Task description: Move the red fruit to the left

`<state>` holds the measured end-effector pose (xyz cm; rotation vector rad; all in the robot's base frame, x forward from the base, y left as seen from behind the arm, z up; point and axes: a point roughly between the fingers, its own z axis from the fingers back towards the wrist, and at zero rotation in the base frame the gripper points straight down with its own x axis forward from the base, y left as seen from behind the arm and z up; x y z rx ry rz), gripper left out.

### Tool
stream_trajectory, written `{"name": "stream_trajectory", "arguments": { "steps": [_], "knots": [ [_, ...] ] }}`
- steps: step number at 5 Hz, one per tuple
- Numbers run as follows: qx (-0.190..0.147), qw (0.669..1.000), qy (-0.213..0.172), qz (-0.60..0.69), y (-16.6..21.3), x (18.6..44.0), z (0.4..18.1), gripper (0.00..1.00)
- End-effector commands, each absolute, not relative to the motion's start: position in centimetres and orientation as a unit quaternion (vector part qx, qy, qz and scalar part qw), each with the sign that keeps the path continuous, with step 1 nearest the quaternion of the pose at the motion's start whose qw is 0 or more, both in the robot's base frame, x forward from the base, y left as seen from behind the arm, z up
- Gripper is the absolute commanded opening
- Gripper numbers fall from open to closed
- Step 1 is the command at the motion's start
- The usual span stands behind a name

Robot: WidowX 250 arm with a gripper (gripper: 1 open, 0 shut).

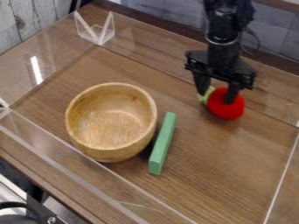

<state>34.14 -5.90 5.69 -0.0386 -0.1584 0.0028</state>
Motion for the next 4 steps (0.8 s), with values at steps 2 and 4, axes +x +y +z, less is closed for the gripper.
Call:
{"name": "stream_trajectory", "arguments": {
  "steps": [2, 4],
  "knots": [
    [-0.033, 0.991, -0.133, 0.009, -6.1, 35.1, 11.2, 0.00],
    [-0.033, 0.989, -0.144, 0.016, -3.5, 35.5, 13.4, 0.00]
  ]
}}
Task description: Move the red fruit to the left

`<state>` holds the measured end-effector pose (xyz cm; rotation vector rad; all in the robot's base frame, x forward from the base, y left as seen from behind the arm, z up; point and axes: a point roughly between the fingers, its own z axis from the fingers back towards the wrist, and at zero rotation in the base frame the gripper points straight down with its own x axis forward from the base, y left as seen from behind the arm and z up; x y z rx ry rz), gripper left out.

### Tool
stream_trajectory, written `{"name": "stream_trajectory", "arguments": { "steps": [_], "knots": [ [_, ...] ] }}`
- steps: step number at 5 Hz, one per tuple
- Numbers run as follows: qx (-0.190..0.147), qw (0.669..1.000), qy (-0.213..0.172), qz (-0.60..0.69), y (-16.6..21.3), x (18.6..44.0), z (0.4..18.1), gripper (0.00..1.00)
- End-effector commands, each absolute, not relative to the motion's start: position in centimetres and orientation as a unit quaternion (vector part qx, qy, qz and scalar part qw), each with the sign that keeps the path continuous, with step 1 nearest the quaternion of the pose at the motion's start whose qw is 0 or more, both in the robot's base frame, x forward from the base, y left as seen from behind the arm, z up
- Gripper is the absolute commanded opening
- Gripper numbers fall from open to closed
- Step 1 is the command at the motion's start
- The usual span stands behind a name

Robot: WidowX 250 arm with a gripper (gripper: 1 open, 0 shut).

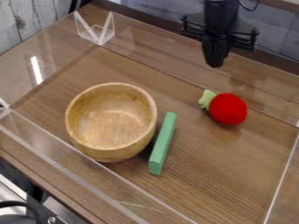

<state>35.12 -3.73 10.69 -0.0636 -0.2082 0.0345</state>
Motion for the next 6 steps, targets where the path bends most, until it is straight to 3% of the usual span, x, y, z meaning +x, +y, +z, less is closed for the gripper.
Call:
{"name": "stream_trajectory", "arguments": {
  "steps": [1, 5, 6],
  "knots": [
    [-0.033, 0.991, -0.133, 0.001, -3.2, 34.9, 13.0, 1.00],
    [-0.025, 0.994, -0.102, -0.018, -5.2, 34.2, 5.1, 1.00],
    [-0.024, 0.994, -0.103, -0.017, -4.5, 34.8, 4.3, 0.00]
  ]
}}
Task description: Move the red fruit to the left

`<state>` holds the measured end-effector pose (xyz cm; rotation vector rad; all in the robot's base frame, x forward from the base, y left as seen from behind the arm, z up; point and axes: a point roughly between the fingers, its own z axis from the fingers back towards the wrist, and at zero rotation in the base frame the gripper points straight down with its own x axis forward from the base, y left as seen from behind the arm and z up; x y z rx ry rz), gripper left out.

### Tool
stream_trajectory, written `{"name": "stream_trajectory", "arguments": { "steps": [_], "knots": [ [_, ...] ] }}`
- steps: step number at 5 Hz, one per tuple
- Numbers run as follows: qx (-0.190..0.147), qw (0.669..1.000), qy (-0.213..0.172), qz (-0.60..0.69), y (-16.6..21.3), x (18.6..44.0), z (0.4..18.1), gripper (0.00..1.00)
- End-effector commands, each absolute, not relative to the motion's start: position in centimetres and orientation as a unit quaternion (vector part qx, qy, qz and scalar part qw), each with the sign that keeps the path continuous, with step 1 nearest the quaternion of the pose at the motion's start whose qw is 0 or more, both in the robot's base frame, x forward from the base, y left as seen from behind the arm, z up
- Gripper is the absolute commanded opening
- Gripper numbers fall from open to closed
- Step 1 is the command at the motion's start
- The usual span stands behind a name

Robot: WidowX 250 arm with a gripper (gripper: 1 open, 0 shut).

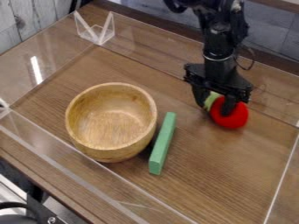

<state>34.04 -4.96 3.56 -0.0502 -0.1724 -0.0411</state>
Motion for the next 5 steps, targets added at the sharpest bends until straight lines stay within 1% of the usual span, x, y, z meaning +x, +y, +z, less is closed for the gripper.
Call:
{"name": "stream_trajectory", "arguments": {
  "steps": [1, 2, 3, 4, 5],
  "knots": [
    [-0.026, 0.994, -0.104, -0.015, -3.7, 35.3, 4.1, 0.00],
    [-0.032, 0.993, -0.117, -0.011, -3.2, 34.8, 7.0, 0.00],
    [-0.038, 0.990, -0.135, -0.004, -2.2, 34.3, 10.4, 0.00],
    [-0.033, 0.986, -0.155, 0.039, -0.1, 35.2, 13.6, 0.00],
    [-0.027, 0.982, -0.167, 0.081, 2.2, 35.7, 16.1, 0.00]
  ]
}}
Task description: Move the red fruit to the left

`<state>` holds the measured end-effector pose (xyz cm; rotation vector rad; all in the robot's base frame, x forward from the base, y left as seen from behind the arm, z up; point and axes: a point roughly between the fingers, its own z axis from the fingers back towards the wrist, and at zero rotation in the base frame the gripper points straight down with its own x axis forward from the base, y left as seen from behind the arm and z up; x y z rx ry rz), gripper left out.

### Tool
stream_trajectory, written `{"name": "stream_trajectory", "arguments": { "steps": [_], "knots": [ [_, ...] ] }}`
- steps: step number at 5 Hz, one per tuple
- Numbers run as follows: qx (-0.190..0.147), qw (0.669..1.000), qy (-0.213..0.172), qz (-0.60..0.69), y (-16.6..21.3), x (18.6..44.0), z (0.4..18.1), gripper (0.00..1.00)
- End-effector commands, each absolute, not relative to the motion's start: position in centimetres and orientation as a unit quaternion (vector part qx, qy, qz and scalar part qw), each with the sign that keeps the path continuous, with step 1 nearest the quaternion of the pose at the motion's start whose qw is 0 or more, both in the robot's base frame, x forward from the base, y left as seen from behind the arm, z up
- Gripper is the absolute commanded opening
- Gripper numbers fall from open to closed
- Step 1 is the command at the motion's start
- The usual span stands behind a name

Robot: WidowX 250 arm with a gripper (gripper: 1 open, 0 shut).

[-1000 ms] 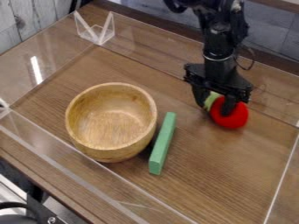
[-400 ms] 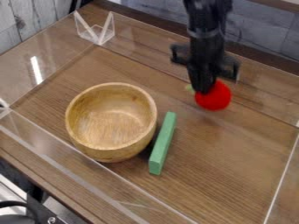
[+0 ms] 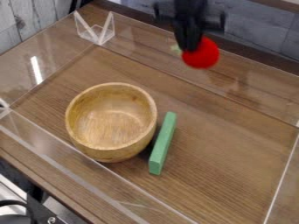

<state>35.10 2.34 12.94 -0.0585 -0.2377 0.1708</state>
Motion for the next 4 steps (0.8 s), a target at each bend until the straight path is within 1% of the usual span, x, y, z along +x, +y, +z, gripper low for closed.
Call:
{"name": "stream_trajectory", "arguments": {
  "steps": [1, 2, 3, 4],
  "knots": [
    [-0.023, 0.982, -0.169, 0.075, 5.3, 37.0, 16.7, 0.00],
    [-0.008, 0.984, -0.161, 0.074, 7.3, 37.7, 15.6, 0.00],
    [0.005, 0.985, -0.150, 0.085, 7.3, 37.8, 13.1, 1.00],
    [0.014, 0.986, -0.141, 0.086, 7.1, 37.4, 10.7, 0.00]
  ]
}}
